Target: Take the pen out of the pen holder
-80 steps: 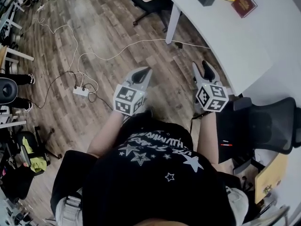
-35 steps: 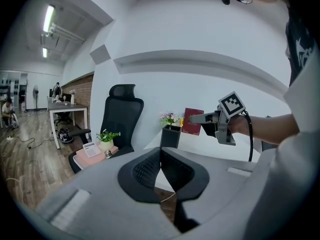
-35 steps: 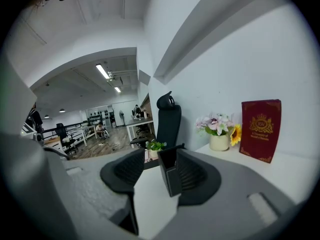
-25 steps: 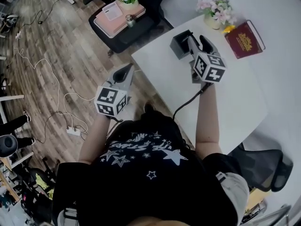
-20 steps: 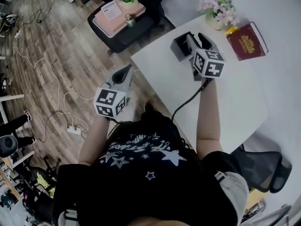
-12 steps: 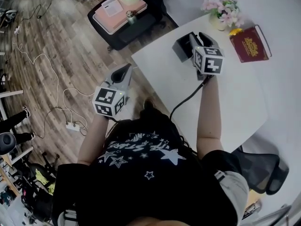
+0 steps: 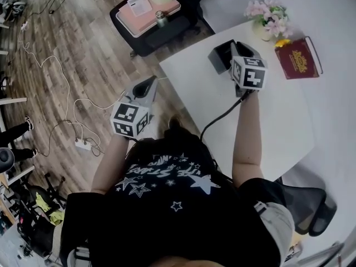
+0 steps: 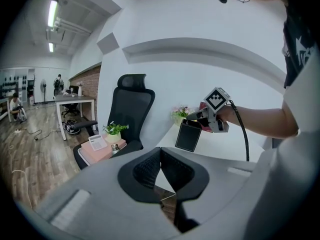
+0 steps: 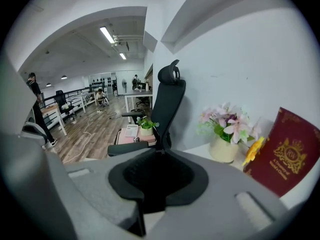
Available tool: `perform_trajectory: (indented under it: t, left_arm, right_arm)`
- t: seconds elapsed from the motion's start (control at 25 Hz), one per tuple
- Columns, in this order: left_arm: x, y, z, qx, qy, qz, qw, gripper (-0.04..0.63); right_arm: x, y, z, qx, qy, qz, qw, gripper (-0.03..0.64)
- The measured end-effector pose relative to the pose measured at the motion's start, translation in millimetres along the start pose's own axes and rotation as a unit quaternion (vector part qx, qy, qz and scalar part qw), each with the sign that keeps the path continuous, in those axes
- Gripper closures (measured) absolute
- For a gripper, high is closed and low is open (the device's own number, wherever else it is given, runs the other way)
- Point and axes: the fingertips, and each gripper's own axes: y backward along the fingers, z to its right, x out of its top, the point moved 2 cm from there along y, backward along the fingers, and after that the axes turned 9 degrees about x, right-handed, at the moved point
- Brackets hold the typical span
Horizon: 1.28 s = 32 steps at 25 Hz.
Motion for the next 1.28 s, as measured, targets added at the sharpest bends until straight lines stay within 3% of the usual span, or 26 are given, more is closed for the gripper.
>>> perform_trajectory:
  t: [0.56, 0.96, 1.28]
  left_arm:
    - [1, 41, 7, 0.010, -0.001, 0.026, 0.9996, 0.584]
    - [-6, 86, 14, 0.001, -0.004, 0.049, 0.9988, 0.584]
    - [-26, 134, 18, -0.008, 0.003, 0.054, 0.9985, 0.584]
  right_arm:
    - [25, 50, -32, 0.014, 0.005, 0.065, 0.998, 0.577]
    - [46, 112, -58, -0.032, 0.021, 0.143, 0.989, 0.577]
    - [40, 167, -91, -0.057, 0.020, 0.176, 0.983, 0.577]
